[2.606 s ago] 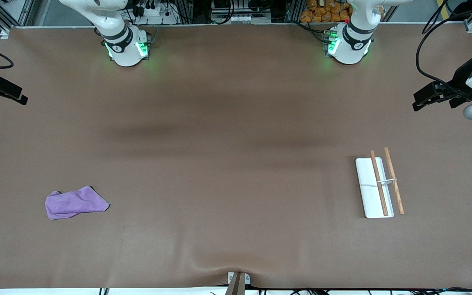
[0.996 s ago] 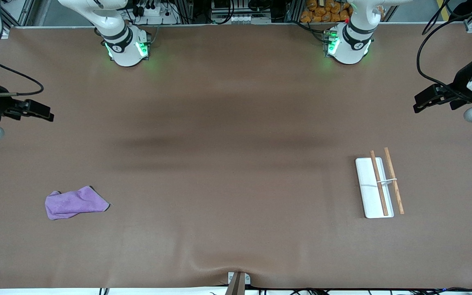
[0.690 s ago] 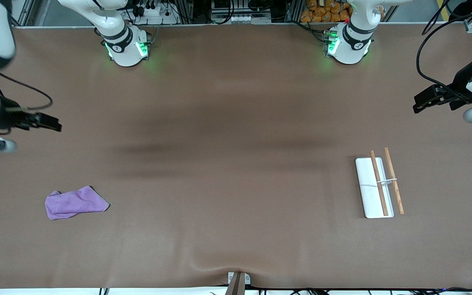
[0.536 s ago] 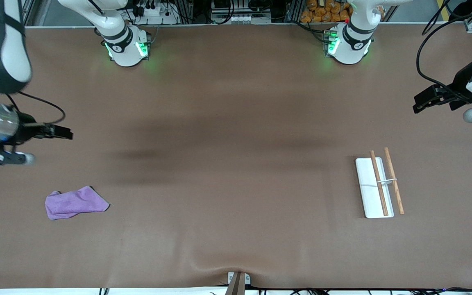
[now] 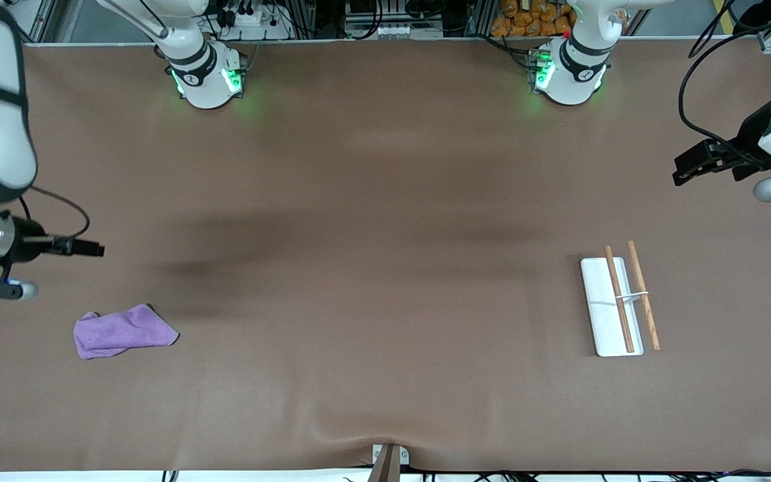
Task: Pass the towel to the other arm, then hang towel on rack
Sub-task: 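Lower the right gripper onto the purple towel and close on it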
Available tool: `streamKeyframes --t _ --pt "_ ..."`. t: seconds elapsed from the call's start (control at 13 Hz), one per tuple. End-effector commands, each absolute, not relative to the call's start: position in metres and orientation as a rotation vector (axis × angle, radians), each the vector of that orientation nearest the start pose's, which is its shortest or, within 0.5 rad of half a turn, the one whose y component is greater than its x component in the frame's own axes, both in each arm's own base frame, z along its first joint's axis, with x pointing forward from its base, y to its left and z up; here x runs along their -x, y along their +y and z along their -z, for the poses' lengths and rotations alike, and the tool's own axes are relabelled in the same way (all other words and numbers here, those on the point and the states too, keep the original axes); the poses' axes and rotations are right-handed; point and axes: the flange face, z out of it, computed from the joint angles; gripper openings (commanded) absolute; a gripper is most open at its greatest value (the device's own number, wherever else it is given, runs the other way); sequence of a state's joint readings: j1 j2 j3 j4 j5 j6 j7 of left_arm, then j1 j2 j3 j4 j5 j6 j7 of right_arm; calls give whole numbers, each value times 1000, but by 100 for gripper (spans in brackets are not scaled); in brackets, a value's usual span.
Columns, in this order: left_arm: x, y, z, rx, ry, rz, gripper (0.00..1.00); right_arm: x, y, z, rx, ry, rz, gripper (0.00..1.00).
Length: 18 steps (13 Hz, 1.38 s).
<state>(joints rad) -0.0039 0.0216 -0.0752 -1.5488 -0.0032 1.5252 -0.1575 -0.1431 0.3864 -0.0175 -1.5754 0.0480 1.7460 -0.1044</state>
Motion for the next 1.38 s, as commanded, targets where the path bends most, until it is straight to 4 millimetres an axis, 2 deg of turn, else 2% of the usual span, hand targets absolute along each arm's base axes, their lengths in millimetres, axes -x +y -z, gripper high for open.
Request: streamKeyframes --t 0.0,0.38,0.54,0.77,1.0,1.15,1.3 --pt "-556 -43 -620 3119 -94 -83 100 -655 -118 -358 3004 -195 -336 100" --pt "-556 -43 -620 3119 -94 -81 100 -684 -141 -295 2959 -738 -129 100" --pt "-556 -43 -620 3119 -94 -81 100 -691 -146 -285 2927 -965 -62 100" --pt "-556 -43 -620 3119 -94 -81 100 -693 -186 -264 2838 -1311 79 100" --pt "-556 -43 -620 3119 -94 -81 100 -691 -201 -251 2750 -1505 99 100" --pt "-556 -42 -620 3120 -97 -81 100 -691 -212 -232 2652 -1619 208 100" --pt "-556 -42 -620 3119 -97 -81 100 -687 -219 -217 2564 -1651 314 100"
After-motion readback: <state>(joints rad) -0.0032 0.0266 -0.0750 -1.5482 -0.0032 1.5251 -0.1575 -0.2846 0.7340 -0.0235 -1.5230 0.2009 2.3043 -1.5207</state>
